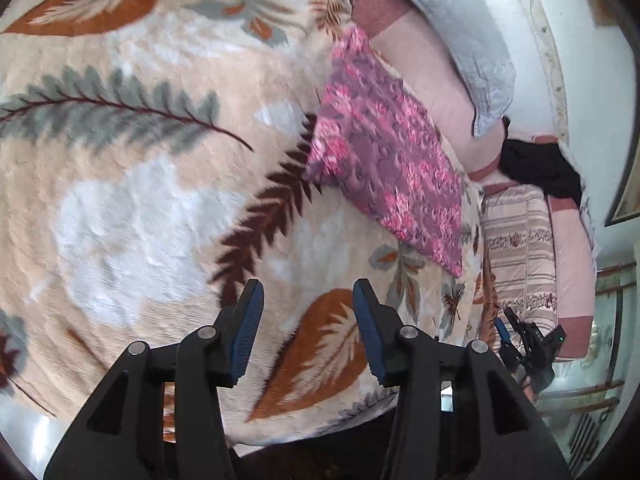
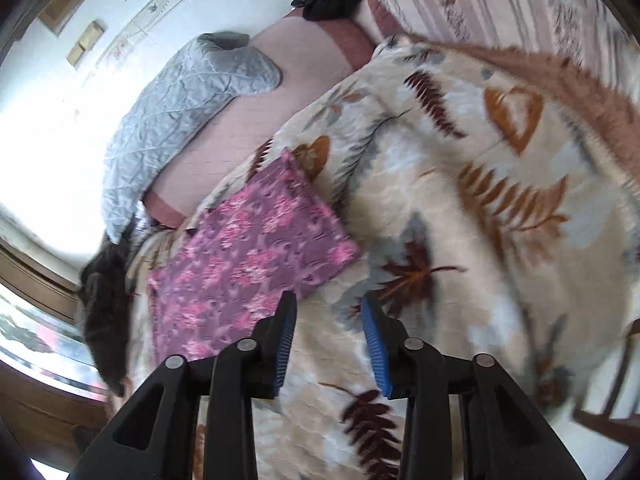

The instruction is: Fold small clothes

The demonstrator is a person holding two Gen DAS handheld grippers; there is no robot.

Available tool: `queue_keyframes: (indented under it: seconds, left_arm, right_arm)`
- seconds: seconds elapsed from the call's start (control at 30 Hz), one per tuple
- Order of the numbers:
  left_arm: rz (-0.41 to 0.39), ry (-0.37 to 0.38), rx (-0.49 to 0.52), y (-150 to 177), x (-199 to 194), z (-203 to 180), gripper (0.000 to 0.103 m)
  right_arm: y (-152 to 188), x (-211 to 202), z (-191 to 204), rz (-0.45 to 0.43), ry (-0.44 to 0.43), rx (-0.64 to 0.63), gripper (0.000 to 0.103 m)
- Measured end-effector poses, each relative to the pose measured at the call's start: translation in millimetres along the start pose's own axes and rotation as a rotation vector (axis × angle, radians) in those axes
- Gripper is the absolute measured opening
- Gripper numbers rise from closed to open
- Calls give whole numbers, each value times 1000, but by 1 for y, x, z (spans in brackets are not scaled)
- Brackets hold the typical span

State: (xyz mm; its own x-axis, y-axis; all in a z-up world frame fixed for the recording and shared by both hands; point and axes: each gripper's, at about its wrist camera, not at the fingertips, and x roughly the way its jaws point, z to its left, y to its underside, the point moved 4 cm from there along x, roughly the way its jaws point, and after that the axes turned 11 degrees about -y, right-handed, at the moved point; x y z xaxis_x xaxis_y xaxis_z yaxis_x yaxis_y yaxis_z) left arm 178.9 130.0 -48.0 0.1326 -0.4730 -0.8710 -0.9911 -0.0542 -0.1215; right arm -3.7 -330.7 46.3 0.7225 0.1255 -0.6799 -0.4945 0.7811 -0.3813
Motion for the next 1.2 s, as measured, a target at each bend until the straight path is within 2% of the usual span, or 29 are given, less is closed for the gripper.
queue_keyframes:
  seconds: [0.03,0.1,0.17,0.27,0.37,0.4,0.47,0.5,0.53,0.6,0.63,0.7,0.77,0.9,0.97,1.03,1.1,1.17,1.2]
  left_arm:
    - [0,-6,6,-1,2,-3,47]
    - [-22,-13,10,-10,4,-12,49]
    - [-43,12,-10,-22,7,-17,53]
    - [-71,42,-66,-42,18,-23,55]
    - [-59,80,-143,-55,39,-26,55]
    - [-54,97,-161,-57,44,-28,55]
    - [-55,129,-195,-62,55,-32,55]
    - [-58,132,-201,-65,59,-35,55]
    - [-59,127,-203,-68,62,-37,55]
    - [-54,100,-210,-71,69,-42,55]
    - [-54,95,-210,-72,71,-43,55]
    - [-51,77,-210,-71,75,-42,55]
    - [-41,66,-226,-69,80,-37,55]
    - [-9,78,-263,-68,83,-26,52]
    - [-12,62,-237,-67,73,-27,52]
    - [-63,59,-163,-69,51,-35,52]
    - [-115,83,-97,-79,30,-47,54]
    - [-165,62,-40,-97,19,-62,60]
    - [-184,39,-20,-106,17,-68,65]
  right_arm:
    - [2,11,-5,15,-13,14,45]
    - [5,32,-15,47,-10,43,45]
    - [3,57,-25,80,-24,85,45]
    - [-3,96,-36,108,-72,140,47]
    - [-7,134,-48,159,-90,194,47]
    - [-9,141,-50,159,-135,217,47]
    - [-17,150,-46,151,-258,236,40]
    - [-23,152,-42,150,-277,211,15]
    - [-31,151,-38,139,-283,171,4]
    - [-49,133,-28,67,-373,120,4]
    - [-54,124,-24,42,-390,94,4]
    - [-59,115,-21,20,-382,36,4]
    - [-54,120,-31,43,-335,14,3]
    - [-30,152,-78,134,-208,95,4]
    - [-26,150,-81,138,-241,139,4]
    - [-29,138,-76,133,-201,137,12]
    - [-45,120,-70,65,-183,108,13]
    - [-67,105,-51,-27,-192,39,23]
    - [-79,105,-39,-50,-200,2,37]
